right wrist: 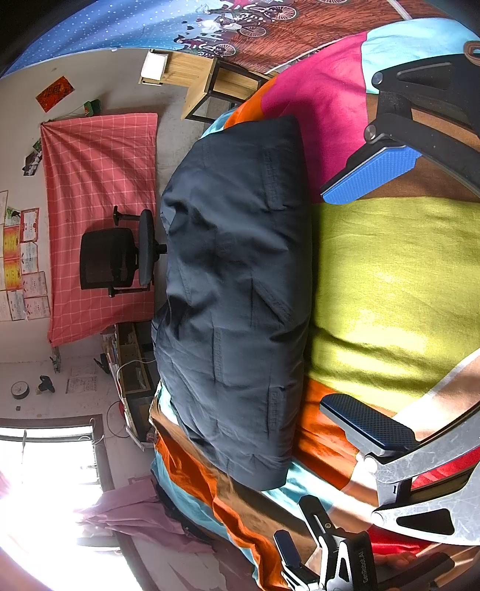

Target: Fold large clothes

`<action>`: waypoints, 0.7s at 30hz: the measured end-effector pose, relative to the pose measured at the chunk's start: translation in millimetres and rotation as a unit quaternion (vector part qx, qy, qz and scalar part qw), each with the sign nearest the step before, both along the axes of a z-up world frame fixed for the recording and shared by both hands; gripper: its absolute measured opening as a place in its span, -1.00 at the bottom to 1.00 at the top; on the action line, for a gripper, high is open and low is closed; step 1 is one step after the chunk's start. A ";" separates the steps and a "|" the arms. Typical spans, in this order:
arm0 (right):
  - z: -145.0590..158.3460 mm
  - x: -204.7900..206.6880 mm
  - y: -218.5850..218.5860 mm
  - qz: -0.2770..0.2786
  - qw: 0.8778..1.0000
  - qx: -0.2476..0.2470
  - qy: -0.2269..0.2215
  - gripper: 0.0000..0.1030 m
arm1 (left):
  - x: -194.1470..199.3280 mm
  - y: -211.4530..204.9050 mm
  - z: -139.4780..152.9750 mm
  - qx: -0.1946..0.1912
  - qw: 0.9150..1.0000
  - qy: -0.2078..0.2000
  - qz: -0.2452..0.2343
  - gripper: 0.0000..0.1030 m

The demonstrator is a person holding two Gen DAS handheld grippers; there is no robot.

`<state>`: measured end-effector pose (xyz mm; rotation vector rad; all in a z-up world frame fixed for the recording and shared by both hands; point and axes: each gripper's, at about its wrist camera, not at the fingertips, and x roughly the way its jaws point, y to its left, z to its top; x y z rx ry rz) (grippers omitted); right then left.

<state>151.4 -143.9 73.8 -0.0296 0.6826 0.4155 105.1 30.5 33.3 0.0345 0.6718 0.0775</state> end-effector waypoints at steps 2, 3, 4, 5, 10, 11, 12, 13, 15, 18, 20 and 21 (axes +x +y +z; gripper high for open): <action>-0.3 0.1 0.5 -0.001 1.000 0.000 0.000 1.00 | 0.6 1.1 0.1 0.001 1.000 0.000 -0.001 0.97; 0.0 0.1 0.4 -0.001 1.000 0.000 0.000 1.00 | 0.8 2.2 -0.1 0.000 1.000 0.000 -0.002 0.97; -0.5 0.2 0.3 -0.001 1.000 0.000 0.000 1.00 | 1.0 2.8 -0.4 0.000 1.000 0.000 -0.002 0.97; -0.4 0.2 0.2 -0.001 1.000 0.000 0.000 1.00 | 1.4 1.7 -0.4 0.000 1.000 0.001 -0.002 0.97; -0.4 0.2 -0.1 -0.001 1.000 0.000 0.000 1.00 | 1.0 2.3 -0.3 0.000 1.000 0.000 -0.002 0.97; -0.5 0.3 -0.3 -0.001 1.000 0.000 0.000 1.00 | 1.3 1.0 -0.1 0.002 1.000 0.001 -0.002 0.97; -0.3 0.3 0.0 0.000 1.000 -0.001 0.000 1.00 | 1.0 1.6 -0.1 0.002 1.000 0.001 -0.002 0.97; -0.4 0.2 -0.2 0.000 1.000 -0.001 0.000 1.00 | 0.8 2.6 -0.2 0.000 1.000 0.002 -0.004 0.97; 0.0 0.2 0.1 0.000 1.000 -0.001 0.000 1.00 | 0.8 2.4 -0.1 -0.006 1.000 0.005 -0.008 0.97; -0.1 0.2 0.5 -0.001 1.000 -0.001 -0.001 1.00 | 0.4 2.8 -1.3 0.004 1.000 0.008 -0.009 0.97; -0.2 0.1 0.6 -0.001 1.000 -0.001 0.000 1.00 | 0.4 5.2 -2.1 0.008 1.000 0.006 -0.011 0.97; -0.1 0.0 0.5 -0.001 1.000 -0.001 0.000 1.00 | 0.2 5.3 -1.8 0.010 1.000 0.004 -0.012 0.97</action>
